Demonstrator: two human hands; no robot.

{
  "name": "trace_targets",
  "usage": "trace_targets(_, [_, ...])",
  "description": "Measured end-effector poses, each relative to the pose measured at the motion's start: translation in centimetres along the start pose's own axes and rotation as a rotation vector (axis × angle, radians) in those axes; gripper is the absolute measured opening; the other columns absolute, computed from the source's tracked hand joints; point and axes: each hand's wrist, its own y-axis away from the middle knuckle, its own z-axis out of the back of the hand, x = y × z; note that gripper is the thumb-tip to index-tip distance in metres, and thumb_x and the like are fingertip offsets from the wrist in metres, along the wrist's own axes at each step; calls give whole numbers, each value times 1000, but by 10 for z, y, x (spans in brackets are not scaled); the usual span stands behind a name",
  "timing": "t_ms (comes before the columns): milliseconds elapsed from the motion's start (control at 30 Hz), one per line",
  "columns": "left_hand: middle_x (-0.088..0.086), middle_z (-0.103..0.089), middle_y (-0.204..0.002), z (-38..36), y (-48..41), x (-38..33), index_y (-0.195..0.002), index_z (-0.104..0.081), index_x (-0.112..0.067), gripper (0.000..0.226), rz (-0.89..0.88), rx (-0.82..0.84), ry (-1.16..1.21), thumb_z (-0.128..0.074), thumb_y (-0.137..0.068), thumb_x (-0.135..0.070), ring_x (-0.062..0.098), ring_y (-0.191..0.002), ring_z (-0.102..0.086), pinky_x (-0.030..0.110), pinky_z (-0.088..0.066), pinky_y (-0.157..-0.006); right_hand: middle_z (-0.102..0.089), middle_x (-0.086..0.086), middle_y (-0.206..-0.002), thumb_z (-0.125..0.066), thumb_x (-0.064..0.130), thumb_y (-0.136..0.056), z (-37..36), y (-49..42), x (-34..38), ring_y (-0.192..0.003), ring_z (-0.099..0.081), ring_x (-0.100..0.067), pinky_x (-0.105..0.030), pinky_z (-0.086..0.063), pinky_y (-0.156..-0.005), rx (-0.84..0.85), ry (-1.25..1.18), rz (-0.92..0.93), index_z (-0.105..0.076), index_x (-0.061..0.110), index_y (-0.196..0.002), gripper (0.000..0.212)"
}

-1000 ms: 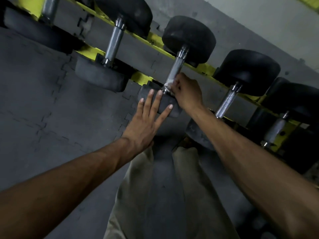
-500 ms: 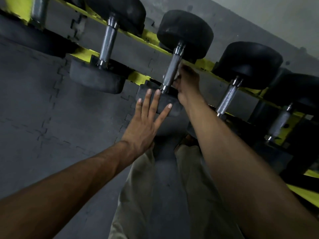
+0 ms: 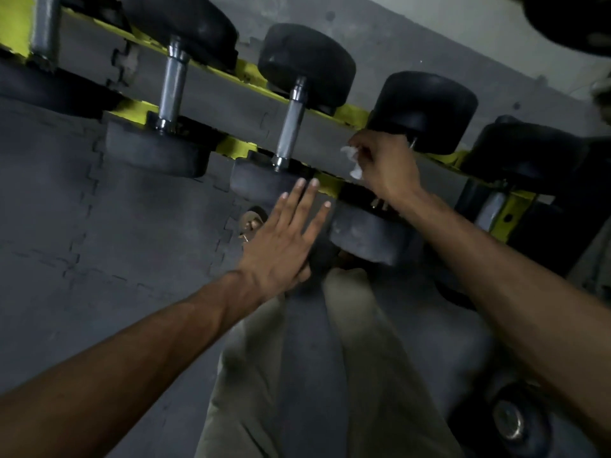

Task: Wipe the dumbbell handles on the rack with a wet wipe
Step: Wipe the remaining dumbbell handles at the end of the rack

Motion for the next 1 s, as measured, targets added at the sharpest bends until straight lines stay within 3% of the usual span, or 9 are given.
trace_targets(100, [29, 19, -169, -2, -13, -38, -167, 3, -9, 120, -55, 17, 80, -74, -83, -48, 45, -159, 15, 54, -9, -130, -73, -6, -113, -49, 23, -89, 23, 13, -44, -99, -71, -30, -37, -57, -84, 18, 240, 167, -73, 18, -111, 33])
trace_targets(167, [28, 21, -169, -6, -21, -62, -167, 7, -11, 120, -84, 56, 117, -74, -83, -43, 44, -159, 14, 53, -11, -130, -69, -5, -123, -46, 27, -95, 24, 25, -65, -110, -68, -31, -39, -55, -91, 148, 337, 276, -70, 18, -113, 32])
trace_targets(300, [31, 29, -165, -8, -28, -92, -165, 16, -14, 119, -43, 102, 151, -71, -90, -42, 45, -159, 14, 51, -16, -130, -70, 1, -116, -48, 27, -92, 22, 40, -77, -100, -70, -27, -35, -57, -77, 505, 502, 529, -62, 28, -112, 25])
trace_targets(433, [30, 35, -163, -6, -27, -94, -162, 26, -15, 126, -24, 134, 125, -73, -91, -48, 44, -158, 17, 46, -11, -130, -69, -1, -113, -35, 50, -95, 47, 4, -89, -99, -68, -25, -32, -52, -85, 295, 574, 553, -66, 28, -113, 42])
trace_targets(533, [28, 37, -163, -3, -27, -90, -162, 27, -18, 130, -40, 137, 123, -76, -89, -50, 43, -158, 17, 43, -13, -129, -67, -4, -122, -44, 27, -98, 38, 11, -98, -109, -65, -27, -35, -51, -90, 166, 493, 570, -71, 16, -108, 31])
trace_targets(633, [27, 37, -163, 2, -28, -87, -163, 26, -20, 125, -55, 147, 141, -73, -91, -48, 41, -159, 18, 43, -19, -126, -61, -6, -116, -63, 12, -89, 12, 53, -95, -104, -62, -30, -40, -54, -75, 157, 366, 374, -69, 14, -103, 15])
trace_targets(767, [28, 38, -162, 3, -34, -90, -161, 29, -17, 128, -40, 140, 146, -71, -90, -52, 44, -157, 21, 43, -13, -127, -71, -4, -94, -73, 22, -88, -7, 73, -91, -86, -66, -22, -34, -50, -71, -29, -71, -196, -67, 17, -95, 11])
trace_targets(867, [34, 43, -156, -5, -39, -99, -157, 36, -11, 138, -6, 185, 88, -71, -86, -63, 51, -153, 25, 50, -20, -126, -75, -1, -93, -73, 14, -82, -24, 69, -100, -88, -70, -19, -35, -56, -78, -3, -251, -489, -70, 20, -89, 10])
trace_targets(1000, [35, 48, -151, -11, -42, -97, -154, 39, -11, 144, -16, 191, 51, -71, -83, -70, 54, -151, 28, 51, -14, -128, -63, -7, -67, -61, -1, -74, -25, 33, -104, -63, -59, -21, -30, -50, -63, -99, -895, -709, -62, 15, -66, 18])
